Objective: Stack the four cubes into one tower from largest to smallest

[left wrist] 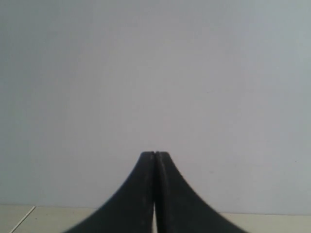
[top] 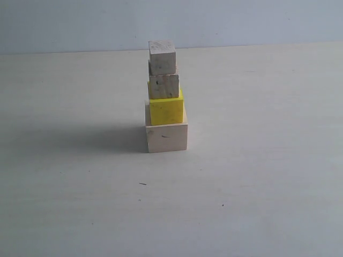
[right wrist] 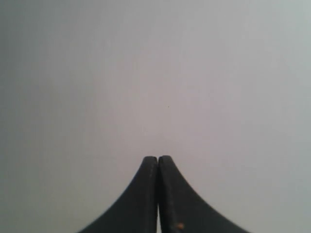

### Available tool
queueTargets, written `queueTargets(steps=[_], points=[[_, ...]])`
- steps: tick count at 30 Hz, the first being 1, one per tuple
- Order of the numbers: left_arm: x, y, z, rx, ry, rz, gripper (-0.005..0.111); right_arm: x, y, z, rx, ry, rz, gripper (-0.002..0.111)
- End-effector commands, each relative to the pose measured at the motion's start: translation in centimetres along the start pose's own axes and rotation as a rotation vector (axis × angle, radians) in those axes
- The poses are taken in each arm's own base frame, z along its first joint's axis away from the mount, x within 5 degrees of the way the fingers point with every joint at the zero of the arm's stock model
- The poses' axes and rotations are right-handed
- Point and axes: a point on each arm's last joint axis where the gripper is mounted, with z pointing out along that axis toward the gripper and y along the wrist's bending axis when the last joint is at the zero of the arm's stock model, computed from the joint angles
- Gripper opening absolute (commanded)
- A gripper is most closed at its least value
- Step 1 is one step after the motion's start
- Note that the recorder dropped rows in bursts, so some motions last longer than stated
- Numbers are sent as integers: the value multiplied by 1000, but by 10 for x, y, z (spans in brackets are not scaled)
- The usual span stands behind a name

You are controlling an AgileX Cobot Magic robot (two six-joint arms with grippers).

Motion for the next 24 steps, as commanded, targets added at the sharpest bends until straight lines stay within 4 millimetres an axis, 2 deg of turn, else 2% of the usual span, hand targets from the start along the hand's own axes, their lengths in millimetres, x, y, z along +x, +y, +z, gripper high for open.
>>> queueTargets(steps=[1,12,24], points=[[1,0,-1,-4,-3,-1,0,2,0,0,1,6,6,0],[0,1,-2,-5,-10,-1,0,2,0,0,1,6,6,0],[-9,9,-24,-153,-124,25,0,2,0,0,1,6,6,0]])
